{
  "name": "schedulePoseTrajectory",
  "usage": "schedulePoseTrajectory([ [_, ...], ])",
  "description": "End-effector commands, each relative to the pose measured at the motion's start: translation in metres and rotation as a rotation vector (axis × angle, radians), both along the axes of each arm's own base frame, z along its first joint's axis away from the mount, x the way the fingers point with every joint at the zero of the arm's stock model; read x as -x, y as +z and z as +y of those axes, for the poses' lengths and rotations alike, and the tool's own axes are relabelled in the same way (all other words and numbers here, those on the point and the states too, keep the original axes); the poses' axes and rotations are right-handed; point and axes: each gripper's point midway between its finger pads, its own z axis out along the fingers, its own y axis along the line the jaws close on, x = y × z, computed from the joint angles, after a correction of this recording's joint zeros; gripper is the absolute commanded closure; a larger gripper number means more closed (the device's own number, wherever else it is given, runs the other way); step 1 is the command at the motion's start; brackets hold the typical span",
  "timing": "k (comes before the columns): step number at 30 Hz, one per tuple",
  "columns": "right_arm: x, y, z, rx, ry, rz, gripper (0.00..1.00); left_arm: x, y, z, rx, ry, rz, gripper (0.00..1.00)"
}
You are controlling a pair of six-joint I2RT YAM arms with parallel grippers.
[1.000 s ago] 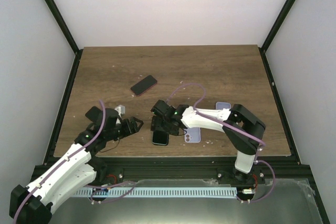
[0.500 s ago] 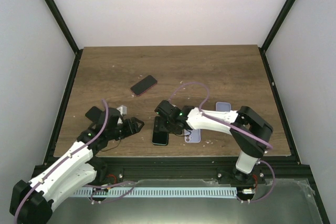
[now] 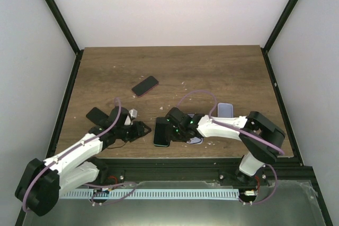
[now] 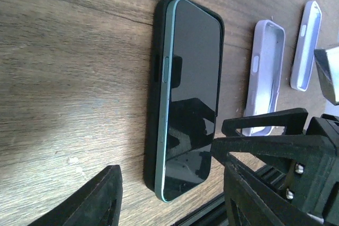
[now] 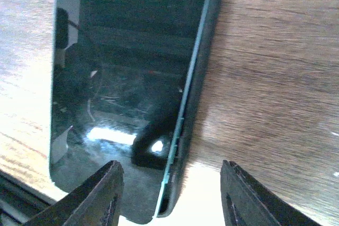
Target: Put the phone into the phone case
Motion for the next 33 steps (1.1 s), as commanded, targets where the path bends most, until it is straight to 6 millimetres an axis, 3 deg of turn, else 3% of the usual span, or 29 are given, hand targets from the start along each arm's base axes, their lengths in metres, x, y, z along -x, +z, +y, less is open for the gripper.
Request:
schedulePoseTrajectory([
  [1, 0.001, 0.009, 0.012, -0.072, 0.059, -0.016, 0.49, 0.001, -0.002, -0.011, 0.051, -0.038, 0.022, 0.47],
  [4, 0.005, 0.007, 0.01, -0.073, 0.113, -0.035, 0.48, 0.005, -0.01, -0.014, 0.061, -0.051, 0.063, 0.47],
  [9, 0.017, 0.009, 0.001, -0.078, 0.196, -0.053, 0.38, 0.008, -0.016, -0.019, 0.089, -0.059, 0.109, 0.48],
  [15, 0.034, 0.008, -0.001, -0.09, 0.254, -0.046, 0.35, 0.002, -0.015, -0.022, 0.085, -0.055, 0.098, 0.51],
  [25, 0.035, 0.002, 0.002, -0.074, 0.277, -0.04, 0.37, 0.0, -0.022, -0.027, 0.085, -0.065, 0.128, 0.55],
  [33, 0.035, -0.017, -0.002, -0.002, 0.282, -0.011, 0.48, -0.002, -0.022, -0.032, 0.092, -0.081, 0.138, 0.6],
])
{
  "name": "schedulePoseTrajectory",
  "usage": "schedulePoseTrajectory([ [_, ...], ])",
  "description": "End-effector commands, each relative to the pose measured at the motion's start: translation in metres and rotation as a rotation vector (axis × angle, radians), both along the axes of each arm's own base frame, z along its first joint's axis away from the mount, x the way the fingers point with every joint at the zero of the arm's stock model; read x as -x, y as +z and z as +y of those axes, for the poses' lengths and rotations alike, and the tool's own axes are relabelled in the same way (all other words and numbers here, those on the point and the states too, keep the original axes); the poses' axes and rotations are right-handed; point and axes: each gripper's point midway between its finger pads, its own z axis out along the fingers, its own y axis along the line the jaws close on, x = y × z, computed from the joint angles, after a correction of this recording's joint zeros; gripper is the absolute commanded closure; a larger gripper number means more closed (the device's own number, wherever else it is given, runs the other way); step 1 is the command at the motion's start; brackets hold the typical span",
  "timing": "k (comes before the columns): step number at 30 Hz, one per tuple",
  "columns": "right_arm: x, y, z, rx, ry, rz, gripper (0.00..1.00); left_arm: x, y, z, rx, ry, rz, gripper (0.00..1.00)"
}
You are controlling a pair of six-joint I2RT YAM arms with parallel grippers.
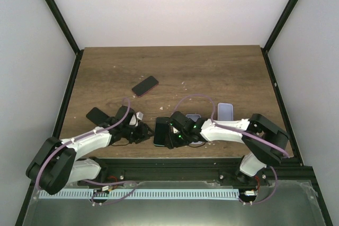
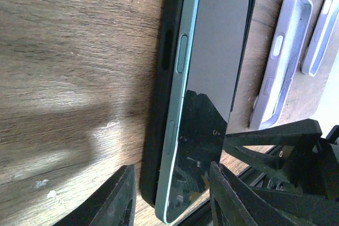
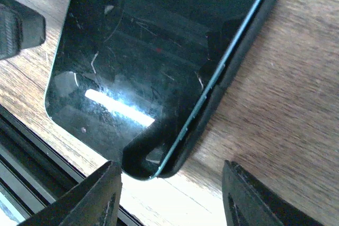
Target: Put the phone into the phone case
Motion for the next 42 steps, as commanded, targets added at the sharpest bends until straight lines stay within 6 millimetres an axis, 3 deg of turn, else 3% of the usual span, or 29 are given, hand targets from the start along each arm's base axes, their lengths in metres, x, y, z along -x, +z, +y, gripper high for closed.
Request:
schedulePoseTrajectory([
  [1, 0.002, -0.012, -0.004, 0.058, 0.011, 0.006, 0.5, -0.008, 0.009, -0.01, 0.031, -0.02, -0.027, 0.61],
  [7, 0.0, -0.015, -0.009, 0.081, -0.009, -0.004, 0.67, -0.008, 0.006, -0.011, 0.04, -0.013, -0.016, 0.67],
  [12, -0.003, -0.016, -0.01, 0.091, -0.018, -0.016, 0.72, -0.008, 0.004, -0.011, 0.043, -0.005, -0.009, 0.69],
  [17, -0.011, -0.005, -0.009, 0.073, -0.07, -0.041, 0.72, -0.007, -0.002, -0.012, 0.047, 0.001, 0.01, 0.72],
  [21, -0.024, 0.015, -0.006, -0.029, -0.151, -0.037, 0.68, -0.009, -0.003, -0.012, 0.042, 0.007, 0.007, 0.72],
  [25, -0.031, 0.019, -0.005, -0.127, -0.207, 0.012, 0.68, -0.012, -0.004, -0.011, 0.035, 0.017, 0.0, 0.72],
  [31, -0.042, 0.013, -0.003, -0.137, -0.268, 0.032, 0.68, -0.014, -0.01, -0.009, 0.01, 0.027, -0.004, 0.74],
  [42, -0.04, 0.001, 0.017, -0.189, -0.243, 0.103, 0.68, -0.014, -0.013, -0.012, 0.013, 0.028, 0.003, 0.8],
])
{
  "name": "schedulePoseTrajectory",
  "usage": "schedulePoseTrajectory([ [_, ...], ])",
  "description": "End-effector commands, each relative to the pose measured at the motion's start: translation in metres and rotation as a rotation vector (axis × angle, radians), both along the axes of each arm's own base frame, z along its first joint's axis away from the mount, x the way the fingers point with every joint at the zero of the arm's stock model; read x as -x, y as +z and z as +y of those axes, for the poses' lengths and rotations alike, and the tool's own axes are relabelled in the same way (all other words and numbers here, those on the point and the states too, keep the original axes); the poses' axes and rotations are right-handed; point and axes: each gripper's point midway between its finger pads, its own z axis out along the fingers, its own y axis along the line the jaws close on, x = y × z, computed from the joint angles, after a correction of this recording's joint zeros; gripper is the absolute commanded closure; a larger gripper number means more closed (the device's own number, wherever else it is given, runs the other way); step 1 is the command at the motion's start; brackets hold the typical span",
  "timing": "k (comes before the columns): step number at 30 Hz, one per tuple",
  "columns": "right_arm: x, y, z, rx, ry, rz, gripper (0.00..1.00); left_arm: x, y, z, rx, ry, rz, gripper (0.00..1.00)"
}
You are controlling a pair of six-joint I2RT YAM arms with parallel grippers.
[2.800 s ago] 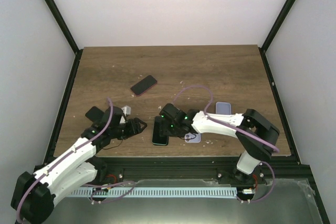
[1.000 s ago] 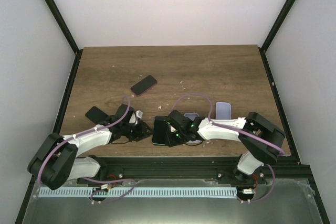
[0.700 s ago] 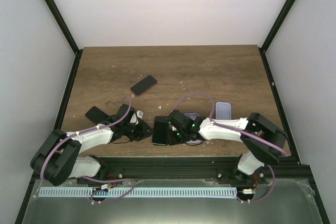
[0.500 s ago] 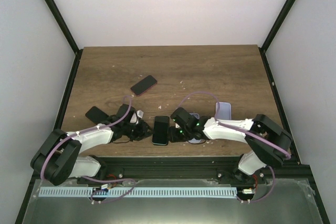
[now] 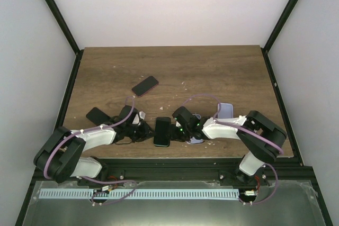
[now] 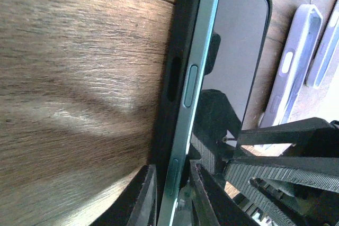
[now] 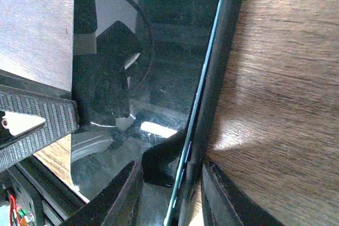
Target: Put the phone into the phone case
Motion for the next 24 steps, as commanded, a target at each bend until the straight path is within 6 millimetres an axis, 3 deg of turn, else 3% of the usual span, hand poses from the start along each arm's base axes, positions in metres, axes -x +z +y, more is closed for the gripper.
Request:
schedulePoseTrajectory([
  [1, -0.003, 0.003, 0.014, -0.054, 0.019, 0.01, 0.68, -0.003, 0.002, -0.003, 0.007, 0.006, -0.02, 0.82],
  [7, -0.01, 0.017, 0.029, -0.134, 0.065, -0.047, 0.69, 0.001, 0.0, -0.004, 0.021, 0.023, -0.004, 0.86],
  [15, -0.019, 0.026, 0.018, -0.222, 0.047, -0.064, 0.68, 0.001, 0.005, -0.004, 0.032, 0.037, -0.006, 0.85],
  [24, -0.012, -0.001, 0.0, -0.107, 0.02, -0.002, 0.72, 0.002, 0.008, 0.002, 0.006, 0.049, -0.024, 0.78],
])
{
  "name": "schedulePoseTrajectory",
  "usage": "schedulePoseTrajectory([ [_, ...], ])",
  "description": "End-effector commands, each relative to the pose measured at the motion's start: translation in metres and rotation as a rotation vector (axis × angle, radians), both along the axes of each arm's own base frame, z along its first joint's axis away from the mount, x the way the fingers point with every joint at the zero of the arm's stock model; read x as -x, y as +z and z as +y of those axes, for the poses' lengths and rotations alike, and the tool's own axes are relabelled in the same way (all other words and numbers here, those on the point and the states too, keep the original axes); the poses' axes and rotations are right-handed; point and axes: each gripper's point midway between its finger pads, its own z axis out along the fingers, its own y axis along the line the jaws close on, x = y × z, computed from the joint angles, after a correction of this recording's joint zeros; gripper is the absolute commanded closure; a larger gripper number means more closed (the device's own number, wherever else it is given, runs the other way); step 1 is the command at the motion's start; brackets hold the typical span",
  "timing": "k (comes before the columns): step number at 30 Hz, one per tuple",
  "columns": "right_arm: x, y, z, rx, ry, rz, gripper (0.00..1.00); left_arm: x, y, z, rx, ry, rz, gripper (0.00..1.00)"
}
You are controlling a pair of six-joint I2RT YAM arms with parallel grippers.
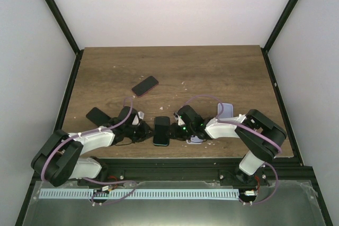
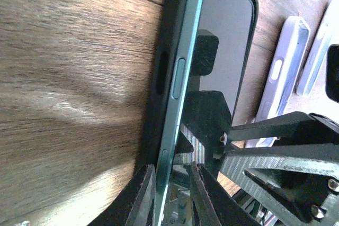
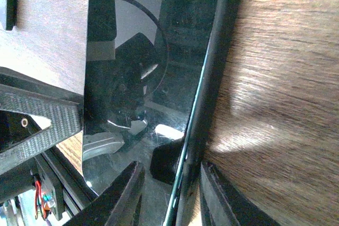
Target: Put the phone into the phone case
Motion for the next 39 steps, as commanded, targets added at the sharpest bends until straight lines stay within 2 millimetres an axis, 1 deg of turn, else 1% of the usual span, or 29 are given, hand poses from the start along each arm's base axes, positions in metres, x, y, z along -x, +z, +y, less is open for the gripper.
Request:
schedulePoseTrajectory([
  [1, -0.004, -0.004, -0.002, 0.018, -0.009, -0.01, 0.73, 0.003, 0.0, 0.003, -0.01, 0.003, -0.012, 0.78],
  [4, 0.001, -0.012, -0.006, 0.025, -0.021, 0.016, 0.77, 0.008, -0.004, 0.002, 0.009, 0.001, 0.008, 0.8],
  [7, 0.004, -0.014, -0.004, 0.022, -0.022, 0.025, 0.79, 0.012, -0.007, -0.001, 0.028, 0.002, 0.023, 0.83],
  [14, 0.001, -0.023, -0.004, 0.053, -0.041, 0.022, 0.82, 0.014, -0.01, -0.008, 0.027, -0.016, 0.034, 0.88],
  [16, 0.002, -0.024, -0.004, 0.048, -0.039, 0.024, 0.82, 0.015, -0.011, -0.009, 0.029, -0.018, 0.036, 0.9],
  [21, 0.005, -0.021, 0.001, 0.009, -0.023, 0.023, 0.83, 0.019, -0.011, -0.018, 0.039, -0.036, 0.038, 0.91],
  [24, 0.005, -0.017, 0.006, -0.012, -0.009, 0.023, 0.83, 0.022, -0.012, -0.024, 0.036, -0.054, 0.045, 0.91],
  [29, 0.001, -0.01, 0.007, -0.022, -0.011, -0.001, 0.82, 0.021, -0.013, -0.025, 0.026, -0.06, 0.049, 0.91],
  [32, -0.004, 0.0, 0.007, -0.046, -0.026, -0.024, 0.78, 0.021, -0.011, -0.025, 0.022, -0.065, 0.044, 0.89],
  [34, -0.006, 0.005, 0.007, -0.067, -0.034, -0.033, 0.75, 0.019, -0.009, -0.025, 0.021, -0.07, 0.038, 0.85],
  [36, -0.007, 0.007, 0.006, -0.071, -0.042, -0.033, 0.74, 0.017, -0.008, -0.019, 0.008, -0.072, 0.046, 0.82],
  [39, -0.007, 0.005, 0.005, -0.067, -0.055, -0.02, 0.73, 0.008, -0.003, -0.007, 0.02, -0.046, 0.032, 0.78],
])
